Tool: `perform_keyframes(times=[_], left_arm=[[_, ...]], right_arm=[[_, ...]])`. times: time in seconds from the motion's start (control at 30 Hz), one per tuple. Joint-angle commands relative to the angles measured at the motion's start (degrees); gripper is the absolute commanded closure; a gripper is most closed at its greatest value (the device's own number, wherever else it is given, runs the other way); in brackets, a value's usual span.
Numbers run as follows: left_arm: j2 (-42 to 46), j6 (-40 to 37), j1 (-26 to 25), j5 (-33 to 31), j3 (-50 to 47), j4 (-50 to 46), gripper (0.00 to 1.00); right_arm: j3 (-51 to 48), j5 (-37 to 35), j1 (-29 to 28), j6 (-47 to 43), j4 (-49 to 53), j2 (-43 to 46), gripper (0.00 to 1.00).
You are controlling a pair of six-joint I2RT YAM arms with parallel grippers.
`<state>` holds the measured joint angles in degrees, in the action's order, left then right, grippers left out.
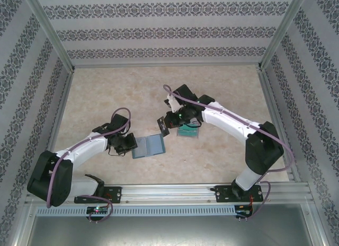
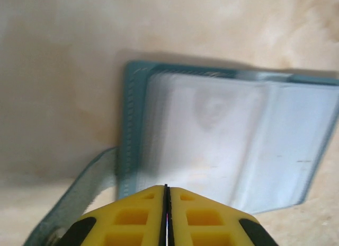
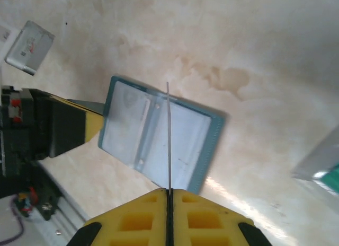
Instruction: Take the credit cards out of the card holder
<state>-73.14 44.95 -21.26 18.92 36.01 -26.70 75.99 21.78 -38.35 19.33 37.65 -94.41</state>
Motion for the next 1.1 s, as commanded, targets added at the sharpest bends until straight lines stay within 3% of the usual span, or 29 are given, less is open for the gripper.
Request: perform_keyframes(times=[0.0, 0.23, 0.37, 0.57, 0.67, 1.07], left_arm=[[1.6, -2.3, 0.3, -1.1, 3.5, -1.9, 0.9], [1.4, -4.2, 0.3, -1.0, 6.7, -1.7, 0.83], [1.0, -4.5, 0.3, -1.6, 7.2, -1.2, 0.51], [0.0, -4.5, 0.3, -0.9, 7.4, -0.6, 0.19], [0.0, -4.5, 0.3, -1.3, 7.4, -0.8, 0.14], [-0.1, -4.2, 0.3, -1.5, 6.8, -0.4, 0.14]], right_arm=[[4.1, -10.7, 0.2, -15.0, 11.5, 2.3, 1.0], [5.6, -26.9, -0.3, -36.7, 16.9, 5.0, 1.0], [6.2, -35.1, -0.7, -48.2, 17.2, 4.0, 1.0], [6.2, -38.5, -0.7, -56.0, 13.3, 2.0, 1.0], [7.0, -39.4, -0.8, -57.5, 12.1, -0.5, 1.0], [9.5, -38.6, 1.1, -59.9, 9.2, -6.8, 1.0]])
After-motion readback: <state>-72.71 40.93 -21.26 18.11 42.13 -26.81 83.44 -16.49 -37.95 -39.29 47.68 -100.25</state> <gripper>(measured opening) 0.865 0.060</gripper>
